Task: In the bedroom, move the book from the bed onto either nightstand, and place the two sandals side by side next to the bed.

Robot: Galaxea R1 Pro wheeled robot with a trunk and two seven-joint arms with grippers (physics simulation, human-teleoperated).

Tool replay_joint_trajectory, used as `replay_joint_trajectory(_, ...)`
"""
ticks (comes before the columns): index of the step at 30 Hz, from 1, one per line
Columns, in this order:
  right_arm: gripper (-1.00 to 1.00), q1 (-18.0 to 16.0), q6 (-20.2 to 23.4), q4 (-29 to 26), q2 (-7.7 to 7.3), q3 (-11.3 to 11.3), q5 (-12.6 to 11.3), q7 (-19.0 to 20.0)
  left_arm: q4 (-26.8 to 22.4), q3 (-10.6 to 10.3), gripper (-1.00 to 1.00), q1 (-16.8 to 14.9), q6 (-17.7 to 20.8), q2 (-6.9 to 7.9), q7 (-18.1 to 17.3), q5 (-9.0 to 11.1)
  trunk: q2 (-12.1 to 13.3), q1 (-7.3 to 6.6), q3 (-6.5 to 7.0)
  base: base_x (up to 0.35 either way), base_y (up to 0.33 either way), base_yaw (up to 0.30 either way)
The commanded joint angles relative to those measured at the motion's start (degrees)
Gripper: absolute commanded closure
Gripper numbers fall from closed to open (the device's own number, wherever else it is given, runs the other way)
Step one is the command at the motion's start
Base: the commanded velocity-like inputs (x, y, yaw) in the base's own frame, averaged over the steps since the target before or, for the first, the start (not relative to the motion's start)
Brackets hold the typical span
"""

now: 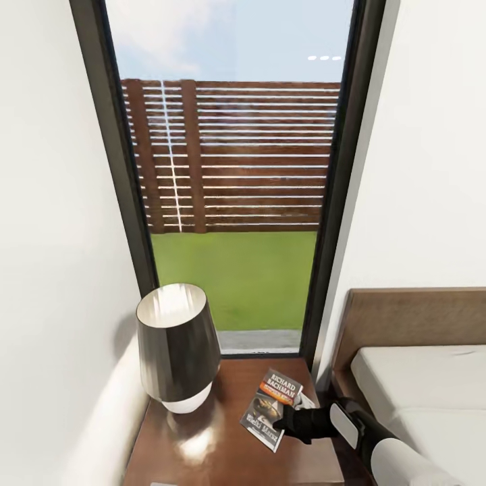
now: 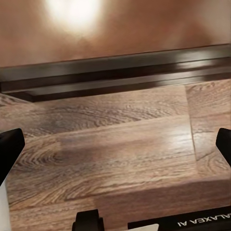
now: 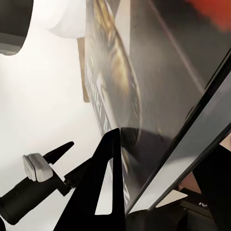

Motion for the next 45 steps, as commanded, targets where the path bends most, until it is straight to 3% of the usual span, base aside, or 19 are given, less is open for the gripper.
replay_joint_trajectory(1, 1.0, -0.04, 0.2, -0.06, -0.03, 0.2, -0.25, -0.24, -0.08, -0.24, -1.0, -0.03, 0.15, 0.04, -0.09, 0.43, -0.45, 0.22, -0.24, 0.0, 0.0, 0.0)
replay_joint_trajectory(45, 1.0, -2.84, 0.29, -0.06, 0.94, 0.13, -0.26, -4.09, -0.08, -0.28, -1.0, -0.05, 0.15, 0.04, -0.09, 0.43, -18.1, 9.89, -8.14, 0.0, 0.0, 0.0)
